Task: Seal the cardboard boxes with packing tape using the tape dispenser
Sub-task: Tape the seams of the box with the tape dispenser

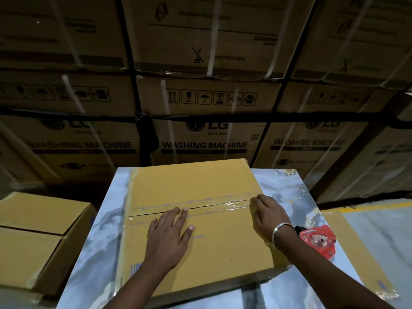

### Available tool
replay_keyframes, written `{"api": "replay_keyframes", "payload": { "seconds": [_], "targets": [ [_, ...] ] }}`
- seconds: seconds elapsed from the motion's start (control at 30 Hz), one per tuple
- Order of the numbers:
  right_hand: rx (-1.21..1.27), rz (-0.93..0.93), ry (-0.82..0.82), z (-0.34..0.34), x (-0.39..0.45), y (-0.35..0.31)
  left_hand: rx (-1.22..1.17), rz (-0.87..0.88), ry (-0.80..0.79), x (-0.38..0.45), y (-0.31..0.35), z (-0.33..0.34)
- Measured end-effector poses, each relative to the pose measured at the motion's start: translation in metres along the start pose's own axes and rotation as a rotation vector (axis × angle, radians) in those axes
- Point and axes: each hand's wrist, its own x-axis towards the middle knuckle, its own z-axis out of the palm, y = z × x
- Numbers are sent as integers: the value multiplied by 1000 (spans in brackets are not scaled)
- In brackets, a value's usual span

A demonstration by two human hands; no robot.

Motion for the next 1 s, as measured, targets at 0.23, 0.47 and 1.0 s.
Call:
{"api": "replay_keyframes", "payload": {
  "seconds": [0.23,0.47,1.0],
  "targets": [
    [82,9,26,6,7,-11,32,33,97,1,2,6],
    [38,12,-3,9,8,-41,59,42,162,3,4,9],
    [36,-289,50,37,-9,-104,155,-20,165,4,15,5]
  ]
}}
